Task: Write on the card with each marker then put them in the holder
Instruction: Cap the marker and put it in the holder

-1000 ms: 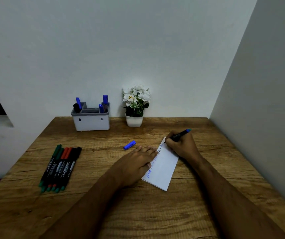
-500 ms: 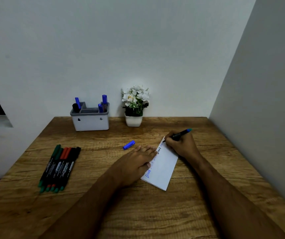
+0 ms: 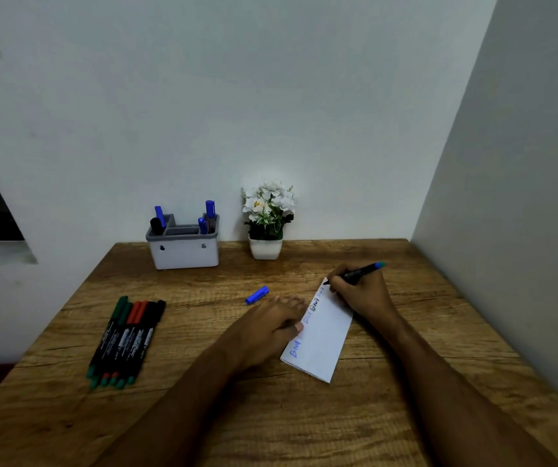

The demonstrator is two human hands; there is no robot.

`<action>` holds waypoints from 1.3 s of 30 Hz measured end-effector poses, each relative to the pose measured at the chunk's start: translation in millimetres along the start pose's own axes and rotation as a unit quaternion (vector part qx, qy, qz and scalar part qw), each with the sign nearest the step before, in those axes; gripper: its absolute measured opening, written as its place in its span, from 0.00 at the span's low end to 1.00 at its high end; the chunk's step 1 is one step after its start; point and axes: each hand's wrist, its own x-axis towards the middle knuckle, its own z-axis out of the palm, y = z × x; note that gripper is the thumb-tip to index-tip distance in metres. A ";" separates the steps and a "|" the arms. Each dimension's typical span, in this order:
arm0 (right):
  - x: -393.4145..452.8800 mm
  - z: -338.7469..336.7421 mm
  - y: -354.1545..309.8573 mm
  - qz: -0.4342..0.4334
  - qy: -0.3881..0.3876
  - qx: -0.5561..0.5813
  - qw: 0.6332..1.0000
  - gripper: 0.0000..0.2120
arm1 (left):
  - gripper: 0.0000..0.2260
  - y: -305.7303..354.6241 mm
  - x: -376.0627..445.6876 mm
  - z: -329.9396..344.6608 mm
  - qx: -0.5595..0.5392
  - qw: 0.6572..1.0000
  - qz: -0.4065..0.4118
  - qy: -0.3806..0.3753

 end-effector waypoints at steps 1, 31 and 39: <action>-0.4 0.0 -1.5 -0.001 -0.001 0.002 1.000 0.06 | 0.22 0.8 -0.5 -2.6 0.004 1.000 -0.009 0.003; -34.9 10.3 -37.7 -0.110 -0.067 0.102 0.986 0.07 | 0.10 9.0 12.7 -41.6 -0.200 0.864 -0.279 0.368; -51.1 30.6 -52.0 -0.255 -0.088 0.030 0.963 0.06 | 0.11 16.9 5.1 -44.9 -0.678 0.575 -0.337 0.310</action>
